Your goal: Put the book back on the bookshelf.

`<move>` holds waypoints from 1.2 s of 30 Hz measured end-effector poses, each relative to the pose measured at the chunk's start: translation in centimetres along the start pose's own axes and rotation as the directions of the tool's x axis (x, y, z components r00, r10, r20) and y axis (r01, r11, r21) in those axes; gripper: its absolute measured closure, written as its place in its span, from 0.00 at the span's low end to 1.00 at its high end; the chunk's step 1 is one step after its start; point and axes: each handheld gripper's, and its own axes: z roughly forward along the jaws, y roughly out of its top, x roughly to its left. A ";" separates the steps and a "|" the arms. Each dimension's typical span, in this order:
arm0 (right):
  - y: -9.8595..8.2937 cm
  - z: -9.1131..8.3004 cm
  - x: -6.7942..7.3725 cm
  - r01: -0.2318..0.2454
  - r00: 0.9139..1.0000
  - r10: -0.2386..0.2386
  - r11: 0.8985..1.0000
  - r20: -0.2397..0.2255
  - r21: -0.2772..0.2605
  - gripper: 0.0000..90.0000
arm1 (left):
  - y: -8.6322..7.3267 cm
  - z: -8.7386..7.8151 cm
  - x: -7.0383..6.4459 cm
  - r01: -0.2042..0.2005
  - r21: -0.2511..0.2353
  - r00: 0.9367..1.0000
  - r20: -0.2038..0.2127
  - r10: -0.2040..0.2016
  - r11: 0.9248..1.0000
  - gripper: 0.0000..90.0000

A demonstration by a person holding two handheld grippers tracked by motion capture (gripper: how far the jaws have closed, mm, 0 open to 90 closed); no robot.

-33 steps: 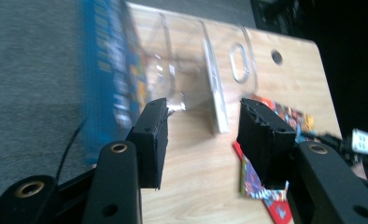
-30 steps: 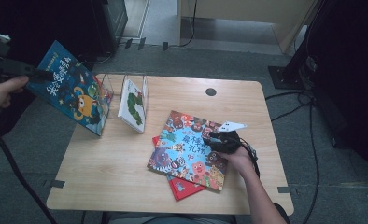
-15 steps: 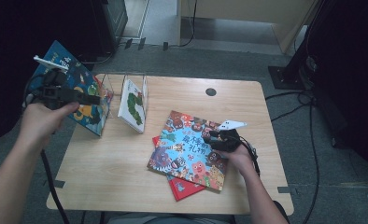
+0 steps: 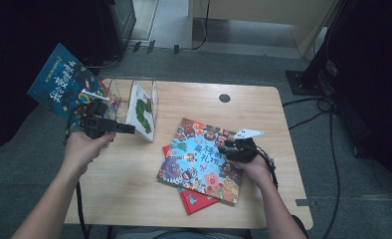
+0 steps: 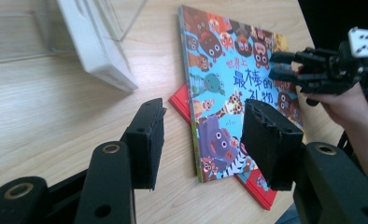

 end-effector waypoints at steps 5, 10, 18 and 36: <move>-0.3 -0.3 -0.2 -0.010 1.000 0.010 1.000 0.008 -0.009 0.61 | -0.7 2.0 0.1 -0.018 0.011 1.000 0.006 0.017 1.000 0.58; -0.7 -0.8 -0.3 -0.014 1.000 0.014 1.000 0.019 -0.011 0.61 | -1.1 3.8 -0.1 -0.038 0.024 0.999 0.005 0.038 0.999 0.58; -1.6 -1.8 -0.4 -0.025 0.999 0.026 0.999 0.045 -0.021 0.61 | -1.9 7.7 -0.8 -0.088 0.077 0.996 0.013 0.088 0.993 0.58; -3.6 -4.1 -1.0 -0.067 0.993 0.071 0.997 0.095 -0.049 0.63 | -2.6 13.7 -1.5 -0.137 0.134 0.990 0.034 0.134 0.981 0.58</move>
